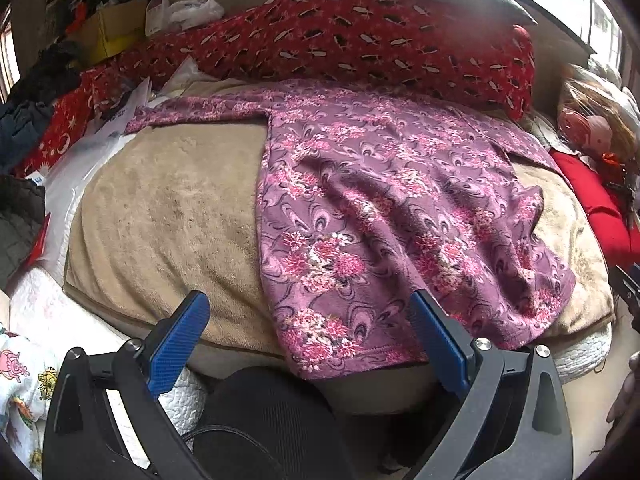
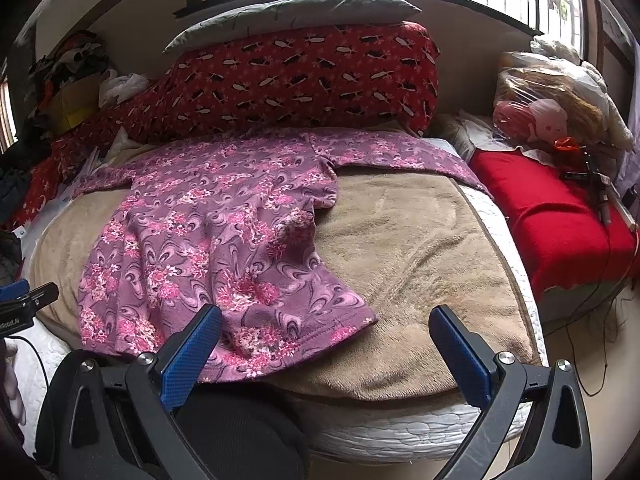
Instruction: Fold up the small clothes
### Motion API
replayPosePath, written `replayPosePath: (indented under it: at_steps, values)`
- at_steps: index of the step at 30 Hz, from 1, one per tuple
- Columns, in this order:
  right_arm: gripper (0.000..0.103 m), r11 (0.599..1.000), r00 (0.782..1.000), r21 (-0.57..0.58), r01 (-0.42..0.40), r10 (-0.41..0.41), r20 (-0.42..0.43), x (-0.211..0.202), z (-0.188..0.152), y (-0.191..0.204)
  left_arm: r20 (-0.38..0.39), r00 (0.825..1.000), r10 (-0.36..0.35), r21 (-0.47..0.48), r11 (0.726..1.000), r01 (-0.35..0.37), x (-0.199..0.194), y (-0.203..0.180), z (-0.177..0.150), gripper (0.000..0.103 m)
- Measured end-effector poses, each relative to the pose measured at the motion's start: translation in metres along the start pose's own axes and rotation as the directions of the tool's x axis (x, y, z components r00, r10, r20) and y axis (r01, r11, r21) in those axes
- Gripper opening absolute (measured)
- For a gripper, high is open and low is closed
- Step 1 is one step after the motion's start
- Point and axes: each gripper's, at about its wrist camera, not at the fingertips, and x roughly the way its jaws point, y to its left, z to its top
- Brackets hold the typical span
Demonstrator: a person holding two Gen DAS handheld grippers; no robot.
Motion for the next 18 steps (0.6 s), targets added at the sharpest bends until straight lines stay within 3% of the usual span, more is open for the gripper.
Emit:
replayPosePath:
  at_steps: [4, 5, 8, 11, 12, 13, 16, 17, 18]
  values:
    - [0.102, 1.0, 1.0, 0.018, -0.017, 0.017, -0.006, 0.012, 0.002, -0.006, -0.02, 1.0, 0.021, -0.058, 0.998, -0.022, 0.013, 0.021, 0.01, 0.1]
    - [0.102, 1.0, 1.0, 0.023, -0.01, 0.01, -0.017, 0.017, 0.002, -0.009, -0.033, 0.997, 0.066, -0.052, 0.996, -0.068, 0.015, 0.027, 0.012, 0.1]
    - [0.102, 0.999, 0.997, 0.033, 0.035, -0.033, -0.065, 0.041, 0.0, -0.021, -0.098, 0.989, 0.112, -0.078, 0.99, -0.12, 0.031, 0.047, 0.014, 0.1]
    - [0.1, 0.997, 0.991, 0.046, 0.059, -0.052, -0.126, 0.066, -0.002, -0.031, -0.207, 0.976, 0.067, -0.126, 0.988, -0.094, 0.055, 0.058, 0.005, 0.1]
    - [0.099, 0.997, 0.988, 0.05, 0.061, -0.053, -0.147, 0.076, -0.003, -0.033, -0.23, 0.973, -0.003, -0.169, 0.985, -0.037, 0.066, 0.056, 0.003, 0.1]
    - [0.098, 0.997, 0.984, 0.054, 0.061, -0.051, -0.173, 0.087, -0.003, -0.035, -0.253, 0.967, -0.026, -0.182, 0.983, -0.021, 0.073, 0.055, 0.0, 0.1]
    - [0.083, 0.998, 0.965, 0.062, 0.027, -0.01, -0.261, 0.119, -0.007, -0.031, -0.329, 0.942, -0.067, -0.174, 0.985, 0.009, 0.086, 0.042, -0.01, 0.1]
    - [0.067, 0.998, 0.96, 0.066, 0.004, 0.014, -0.279, 0.125, -0.01, -0.028, -0.34, 0.937, -0.08, -0.171, 0.985, 0.022, 0.091, 0.039, -0.012, 0.099]
    - [0.059, 0.998, 0.954, 0.065, -0.018, 0.037, -0.298, 0.131, -0.012, -0.023, -0.353, 0.93, -0.107, -0.178, 0.983, 0.046, 0.093, 0.035, -0.014, 0.086]
